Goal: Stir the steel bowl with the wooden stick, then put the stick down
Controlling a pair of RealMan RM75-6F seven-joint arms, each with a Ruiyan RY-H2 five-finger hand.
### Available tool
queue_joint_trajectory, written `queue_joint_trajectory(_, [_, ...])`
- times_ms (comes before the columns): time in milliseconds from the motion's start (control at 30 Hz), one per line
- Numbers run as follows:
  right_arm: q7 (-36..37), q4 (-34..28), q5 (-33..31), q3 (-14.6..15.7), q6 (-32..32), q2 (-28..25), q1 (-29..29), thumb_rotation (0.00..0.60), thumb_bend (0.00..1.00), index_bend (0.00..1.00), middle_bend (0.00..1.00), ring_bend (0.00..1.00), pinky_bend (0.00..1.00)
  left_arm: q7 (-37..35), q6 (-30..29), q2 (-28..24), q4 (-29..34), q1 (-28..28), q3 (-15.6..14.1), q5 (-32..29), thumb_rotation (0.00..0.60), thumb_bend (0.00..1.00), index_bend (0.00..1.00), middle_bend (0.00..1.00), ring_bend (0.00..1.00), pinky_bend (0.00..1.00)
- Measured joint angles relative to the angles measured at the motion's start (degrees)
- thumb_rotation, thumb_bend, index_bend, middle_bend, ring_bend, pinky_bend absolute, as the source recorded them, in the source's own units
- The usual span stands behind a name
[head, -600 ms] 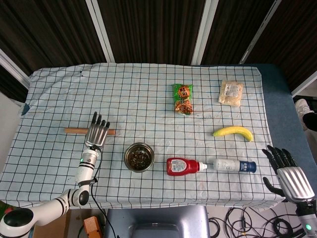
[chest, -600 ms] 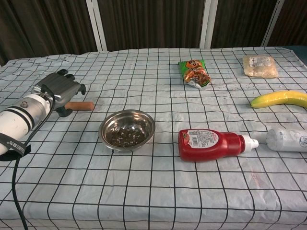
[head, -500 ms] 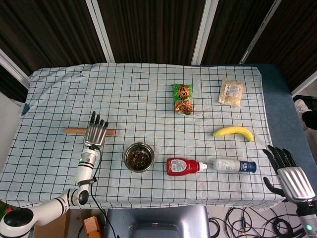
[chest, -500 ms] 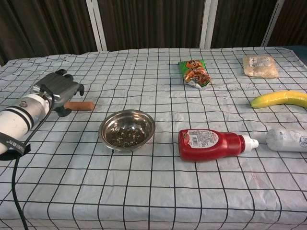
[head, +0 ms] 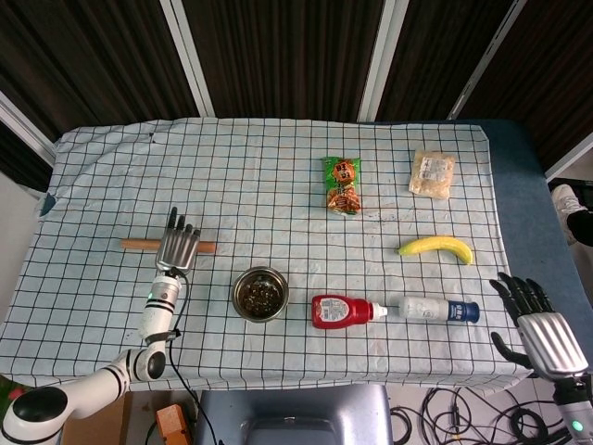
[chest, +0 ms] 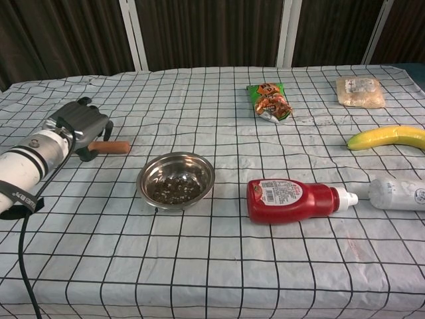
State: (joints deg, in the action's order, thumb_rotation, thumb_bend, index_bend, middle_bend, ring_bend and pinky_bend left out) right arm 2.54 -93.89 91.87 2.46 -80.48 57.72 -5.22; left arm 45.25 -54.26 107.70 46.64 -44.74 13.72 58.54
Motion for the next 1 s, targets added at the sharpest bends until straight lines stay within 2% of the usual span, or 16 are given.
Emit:
queue_joint_trajectory(167, [0.8, 0.2, -0.2, -0.1, -1.0, -0.4, 0.5, 0.6, 0.32, 0.0, 0.0, 0.0, 0.0, -0.4, 1.0, 0.9, -2.0, -0.3, -0.3, -0.1, 0.6, 0.37, 0.45, 0.37, 0.18, 0.05])
queue_joint_trajectory(233, [0.9, 0.3, -0.1, -0.1, -1.0, -0.4, 0.6, 0.6, 0.32, 0.0, 0.0, 0.0, 0.0, -0.8, 1.1, 1.1, -2.6, -0.4, -0.4, 0.0, 0.6, 0.38, 0.48, 0.4, 0.2, 0.07])
queue_joint_trajectory(300, [0.9, 0.3, -0.1, -0.1, -0.9, -0.5, 0.6, 0.6, 0.32, 0.0, 0.0, 0.0, 0.0, -1.6, 1.1, 1.3, -3.1, -0.4, -0.5, 0.4, 0.6, 0.41, 0.54, 0.49, 0.26, 0.08])
queue_joint_trajectory(400, [0.8, 0.3, 0.0, -0.1, -0.8, -0.5, 0.6, 0.6, 0.32, 0.0, 0.0, 0.0, 0.0, -3.8, 0.4, 1.7, -4.2, -0.5, -0.8, 1.7, 0.6, 0.52, 0.68, 0.65, 0.38, 0.12])
queue_joint_trajectory(467, [0.6, 0.3, -0.1, -0.1, -0.7, -0.4, 0.6, 0.6, 0.32, 0.0, 0.0, 0.0, 0.0, -6.0, -0.3, 2.0, -5.1, -0.4, -1.0, 2.9, 0.6, 0.55, 0.72, 0.71, 0.44, 0.14])
queue_joint_trajectory(567, [0.1, 0.3, -0.2, -0.1, -0.5, -0.3, 0.5, 0.6, 0.32, 0.0, 0.0, 0.0, 0.0, -9.9, -2.1, 2.4, -6.5, -0.3, -1.1, 4.7, 0.6, 0.58, 0.73, 0.75, 0.5, 0.25])
queue_joint_trajectory(633, [-0.4, 0.2, -0.3, -0.1, -0.4, -0.2, 0.5, 0.6, 0.32, 0.0, 0.0, 0.0, 0.0, -12.6, -3.5, 2.6, -7.1, -0.1, -1.0, 5.7, 0.6, 0.59, 0.73, 0.77, 0.53, 0.41])
queue_joint_trajectory(733, [-1.4, 0.1, -0.7, -0.2, 0.0, 0.2, 0.4, 0.6, 0.32, 0.0, 0.0, 0.0, 0.0, -17.9, -6.2, 2.7, -8.1, 0.3, -0.7, 7.2, 0.6, 0.61, 0.73, 0.78, 0.55, 0.57])
queue_joint_trajectory(833, [-1.9, 0.0, -1.0, -0.2, 0.9, 0.5, 0.1, 0.6, 0.32, 0.0, 0.0, 0.0, 0.0, -24.5, -8.5, 2.3, -8.5, 0.9, 0.2, 8.3, 0.6, 0.62, 0.74, 0.78, 0.56, 0.64])
queue_joint_trajectory(1000, [-2.7, -0.3, -1.4, -0.1, 2.4, 0.7, -0.5, 0.6, 0.32, 0.0, 0.0, 0.0, 0.0, -37.5, -11.1, 0.6, -6.5, 2.0, 3.0, 8.6, 0.6, 0.64, 0.74, 0.79, 0.56, 0.65])
